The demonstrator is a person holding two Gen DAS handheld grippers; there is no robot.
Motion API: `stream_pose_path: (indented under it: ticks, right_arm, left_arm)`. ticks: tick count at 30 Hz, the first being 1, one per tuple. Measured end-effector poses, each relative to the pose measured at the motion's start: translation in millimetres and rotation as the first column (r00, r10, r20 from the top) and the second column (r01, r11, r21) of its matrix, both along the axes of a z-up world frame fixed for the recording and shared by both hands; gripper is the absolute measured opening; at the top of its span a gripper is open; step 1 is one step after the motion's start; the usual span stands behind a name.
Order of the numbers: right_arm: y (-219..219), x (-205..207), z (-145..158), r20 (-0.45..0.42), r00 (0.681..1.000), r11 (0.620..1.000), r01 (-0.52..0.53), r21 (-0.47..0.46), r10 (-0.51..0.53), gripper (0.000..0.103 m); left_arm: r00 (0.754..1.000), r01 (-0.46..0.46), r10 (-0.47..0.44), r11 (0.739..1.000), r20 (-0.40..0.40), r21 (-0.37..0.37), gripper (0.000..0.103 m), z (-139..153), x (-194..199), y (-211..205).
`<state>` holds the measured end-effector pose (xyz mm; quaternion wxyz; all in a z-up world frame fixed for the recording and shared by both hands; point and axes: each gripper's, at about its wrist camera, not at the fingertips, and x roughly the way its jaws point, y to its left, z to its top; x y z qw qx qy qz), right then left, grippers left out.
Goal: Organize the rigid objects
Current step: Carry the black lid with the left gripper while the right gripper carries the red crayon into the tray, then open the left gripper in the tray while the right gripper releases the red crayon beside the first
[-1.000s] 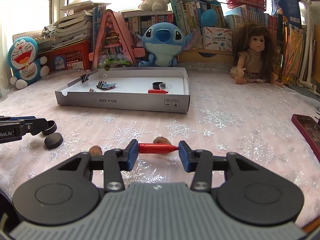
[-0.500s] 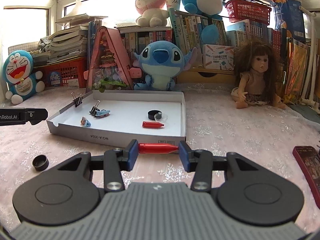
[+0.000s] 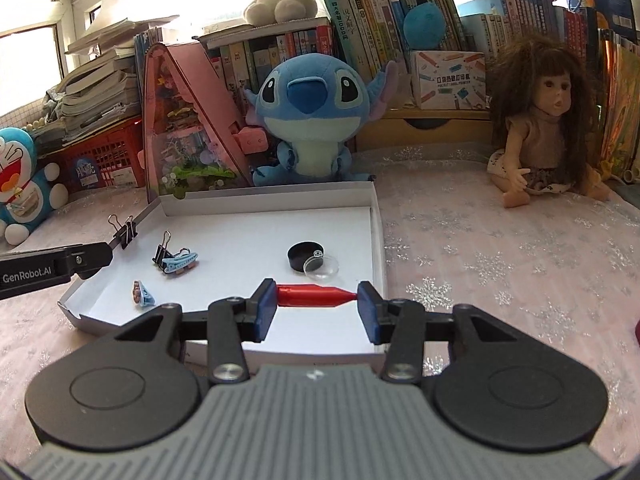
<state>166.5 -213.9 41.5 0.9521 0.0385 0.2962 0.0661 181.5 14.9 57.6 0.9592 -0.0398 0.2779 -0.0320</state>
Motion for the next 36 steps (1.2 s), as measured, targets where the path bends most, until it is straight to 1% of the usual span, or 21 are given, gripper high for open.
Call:
stream_pose_path:
  ticks: [7, 14, 19, 25, 36]
  right_arm:
    - [13.6, 24.8, -15.5, -0.049, 0.999, 1.000, -0.015, -0.019, 0.014, 0.049]
    - [20.3, 35.2, -26.0, -0.059, 0.998, 0.999, -0.016, -0.049, 0.013, 0.049]
    - [20.0, 41.4, -33.0, -0.079, 0.997, 0.998, -0.006, -0.062, 0.001, 0.049]
    - [21.5, 50.0, -36.3, -0.092, 0.996, 0.995, -0.003, -0.102, -0.007, 0.049]
    - [19.9, 49.8, -37.0, -0.083, 0.997, 0.996, -0.012, -0.094, 0.004, 0.050]
  left_arm:
    - [0.999, -0.008, 0.009, 1.000, -0.039, 0.019, 0.030, -21.1, 23.1, -9.8]
    - [0.998, -0.020, 0.022, 0.999, -0.058, 0.039, 0.030, -36.7, 33.6, -16.0]
    - [0.998, -0.022, 0.025, 0.998, -0.059, 0.053, 0.030, -41.2, 37.2, -21.0]
    - [0.998, -0.030, 0.033, 0.997, -0.052, 0.067, 0.030, -44.0, 40.6, -26.4]
    - [0.998, -0.028, 0.032, 0.997, -0.062, 0.068, 0.030, -43.8, 41.4, -28.3]
